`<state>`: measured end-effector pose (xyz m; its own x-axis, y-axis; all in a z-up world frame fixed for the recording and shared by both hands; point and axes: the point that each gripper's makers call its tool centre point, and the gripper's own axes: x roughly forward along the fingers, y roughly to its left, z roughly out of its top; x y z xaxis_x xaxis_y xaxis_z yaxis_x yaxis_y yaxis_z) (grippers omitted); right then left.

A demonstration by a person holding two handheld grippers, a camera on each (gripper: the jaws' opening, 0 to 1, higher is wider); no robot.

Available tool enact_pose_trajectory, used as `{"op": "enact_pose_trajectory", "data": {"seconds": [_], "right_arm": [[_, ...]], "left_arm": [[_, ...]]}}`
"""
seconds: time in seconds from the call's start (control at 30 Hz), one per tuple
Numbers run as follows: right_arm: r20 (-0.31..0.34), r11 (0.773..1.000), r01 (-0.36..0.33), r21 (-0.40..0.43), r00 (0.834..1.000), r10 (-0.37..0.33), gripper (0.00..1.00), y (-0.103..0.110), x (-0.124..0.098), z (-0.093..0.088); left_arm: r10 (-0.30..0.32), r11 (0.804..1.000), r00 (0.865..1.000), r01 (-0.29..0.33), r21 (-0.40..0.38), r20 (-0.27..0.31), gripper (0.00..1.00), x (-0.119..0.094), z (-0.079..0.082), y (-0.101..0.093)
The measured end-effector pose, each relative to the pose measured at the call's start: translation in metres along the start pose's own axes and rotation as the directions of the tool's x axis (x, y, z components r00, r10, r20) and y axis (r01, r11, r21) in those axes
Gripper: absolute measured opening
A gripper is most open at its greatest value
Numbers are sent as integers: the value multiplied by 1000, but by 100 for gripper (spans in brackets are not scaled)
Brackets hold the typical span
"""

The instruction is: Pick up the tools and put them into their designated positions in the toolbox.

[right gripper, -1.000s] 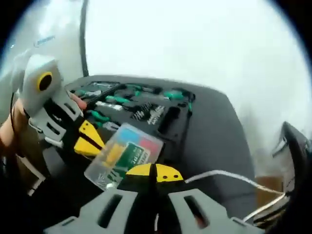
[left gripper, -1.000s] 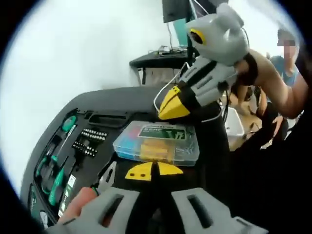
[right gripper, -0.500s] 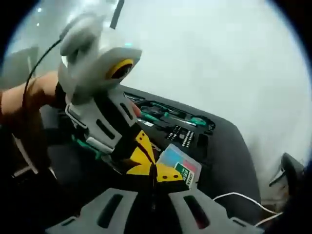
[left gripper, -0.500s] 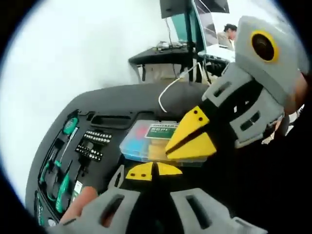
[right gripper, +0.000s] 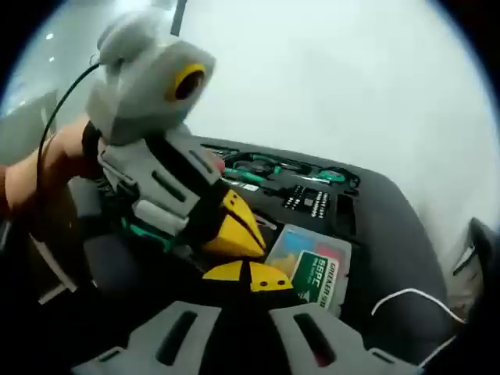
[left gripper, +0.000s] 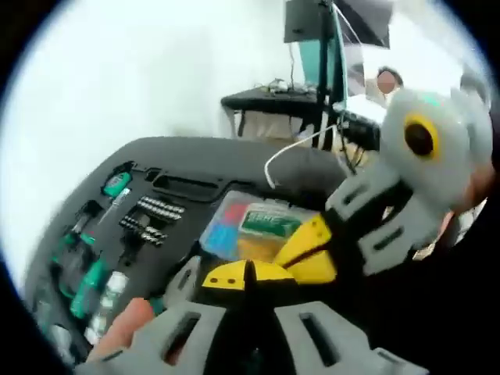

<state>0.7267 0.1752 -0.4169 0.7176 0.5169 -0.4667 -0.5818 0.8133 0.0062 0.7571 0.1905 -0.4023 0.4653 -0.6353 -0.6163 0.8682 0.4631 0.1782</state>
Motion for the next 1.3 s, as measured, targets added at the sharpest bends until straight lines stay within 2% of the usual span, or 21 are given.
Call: {"op": "enact_pose_trajectory", "data": {"seconds": [0.1,0.17,0.3,0.33,0.37,0.43,0.5,0.53,0.57,0.6,0.7,0.73,0.8,0.83,0.87,0.93,1.0,1.07,1.13,1.23,1.3], "right_arm": [[125,985,162,50,978,-168,0,-49,-18,31],[75,979,197,41,977,-200,0,-60,-22,21],[-19,988,148,41,989,-147,0,-53,-9,-7],[19,989,146,17,989,-146,0,-52,-9,-1],[26,986,169,-13,985,-168,0,-53,-9,-2],[36,982,178,-70,984,-176,0,-52,-6,-4],[44,981,175,-80,984,-172,0,-53,-4,-4],[-23,986,157,-55,987,-159,0,-50,-3,-17],[31,984,152,-89,988,-150,0,-50,-3,-7],[32,989,135,-68,991,-133,0,-52,-4,-8],[49,991,121,-59,992,-118,0,-53,-4,-9],[75,988,141,-68,988,-135,0,-52,-5,-8],[94,983,155,-94,985,-146,0,-49,-9,-8],[59,987,133,-88,990,-129,0,-47,-14,-9],[-43,989,147,13,988,-146,0,-49,-25,-15],[-53,985,134,113,990,-128,0,-48,-34,-9],[-159,983,181,40,972,-173,0,-56,-39,-25],[-105,975,203,-94,971,-213,0,-61,-34,-21],[-100,980,188,-66,976,-194,0,-49,-34,-19],[-129,996,56,-71,990,-65,0,-24,-22,-20],[-142,991,75,-111,986,-91,0,-29,-22,-20]], "left_arm": [[18,999,994,-14,-36,110,3,-5,28,11],[-65,996,993,72,-59,100,3,12,32,-6],[-80,997,997,80,17,-1,2,39,10,-19],[-104,995,991,103,9,88,2,43,23,-27],[-112,991,990,118,-65,84,2,45,22,-31],[-128,990,987,122,64,99,1,43,17,-34],[-149,986,980,138,92,129,1,50,19,-28],[-132,990,989,128,57,65,0,53,6,-26],[-128,990,978,116,77,166,0,55,22,-27],[-126,991,987,120,64,102,0,52,7,-26],[-114,992,986,106,67,119,0,46,19,-24],[-166,983,976,153,97,143,0,48,20,-37],[-119,992,977,111,53,176,1,48,21,-35],[-109,994,977,111,-2,184,1,47,21,-34],[-113,988,977,130,-86,180,1,42,18,-34],[-112,984,979,133,-117,169,2,39,15,-33],[-110,991,981,121,-60,160,2,44,17,-34],[-92,994,979,100,-35,182,2,45,21,-40],[-92,995,980,87,39,174,1,48,22,-45],[-96,994,980,84,72,173,0,48,20,-49],[-93,992,979,76,98,184,0,47,21,-52]]}}
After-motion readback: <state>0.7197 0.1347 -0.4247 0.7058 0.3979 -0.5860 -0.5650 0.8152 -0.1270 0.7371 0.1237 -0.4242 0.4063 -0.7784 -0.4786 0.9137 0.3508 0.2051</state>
